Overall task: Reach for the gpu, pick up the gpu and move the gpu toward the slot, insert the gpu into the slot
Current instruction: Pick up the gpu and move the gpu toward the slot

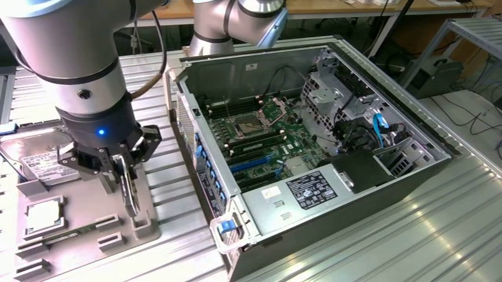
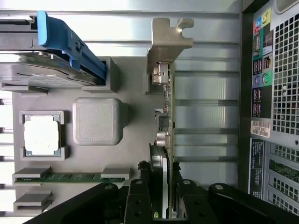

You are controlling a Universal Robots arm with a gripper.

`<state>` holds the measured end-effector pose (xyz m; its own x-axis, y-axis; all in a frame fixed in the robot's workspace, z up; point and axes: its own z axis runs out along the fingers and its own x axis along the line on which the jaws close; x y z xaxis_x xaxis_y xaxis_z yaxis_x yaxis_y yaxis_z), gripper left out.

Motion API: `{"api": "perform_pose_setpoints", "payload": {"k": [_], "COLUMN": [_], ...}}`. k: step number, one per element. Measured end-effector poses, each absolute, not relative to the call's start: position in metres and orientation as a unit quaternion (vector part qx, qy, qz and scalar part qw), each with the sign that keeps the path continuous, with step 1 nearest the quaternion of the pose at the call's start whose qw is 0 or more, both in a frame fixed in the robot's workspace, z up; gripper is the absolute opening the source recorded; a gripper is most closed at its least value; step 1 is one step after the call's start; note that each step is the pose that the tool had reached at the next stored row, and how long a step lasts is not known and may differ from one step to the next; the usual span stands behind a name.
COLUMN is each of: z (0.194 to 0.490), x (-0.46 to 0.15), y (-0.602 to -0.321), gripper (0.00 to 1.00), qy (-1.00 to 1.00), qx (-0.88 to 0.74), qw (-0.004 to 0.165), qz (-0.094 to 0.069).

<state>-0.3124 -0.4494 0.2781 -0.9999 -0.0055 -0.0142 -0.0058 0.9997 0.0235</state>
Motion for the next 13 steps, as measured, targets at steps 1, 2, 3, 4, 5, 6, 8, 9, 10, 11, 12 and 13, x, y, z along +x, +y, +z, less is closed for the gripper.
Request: {"api": "perform_pose_setpoints", "payload": {"k": [1, 2, 3, 4, 5, 6, 8, 9, 10, 11, 12, 13], "z": [0.2788, 0.2794, 0.2800, 0.2806, 0.2812, 0.2817, 0.2826, 0.2833, 0.2839, 0.2844, 0.2848, 0.2853], "x": [-0.3124, -0.3124, -0.3124, -0.3124, -0.3124, -0.3124, -0.3124, -0.3124, -0.3124, -0.3124, -0.3124, -0.3124], "y": [-0.4494, -0.4494, -0.4494, -0.4494, -0.4494, -0.4494, -0.4494, -0.4494, -0.4494, -0.4494, -0.4494, -0.4494], "gripper": [0.27, 0.27, 0.27, 0.27, 0.27, 0.27, 0.27, 0.27, 0.27, 0.27, 0.27, 0.27], "qy": [1.000, 1.000, 1.000, 1.000, 1.000, 1.000, 1.000, 1.000, 1.000, 1.000, 1.000, 1.000], "qx": [-0.003, -0.003, -0.003, -0.003, -0.003, -0.003, -0.003, -0.003, -0.003, -0.003, -0.003, -0.003], "qw": [0.007, 0.007, 0.007, 0.007, 0.007, 0.007, 0.007, 0.007, 0.007, 0.007, 0.007, 0.007], "qz": [0.012, 0.012, 0.012, 0.012, 0.012, 0.012, 0.012, 0.012, 0.012, 0.012, 0.012, 0.012]}}
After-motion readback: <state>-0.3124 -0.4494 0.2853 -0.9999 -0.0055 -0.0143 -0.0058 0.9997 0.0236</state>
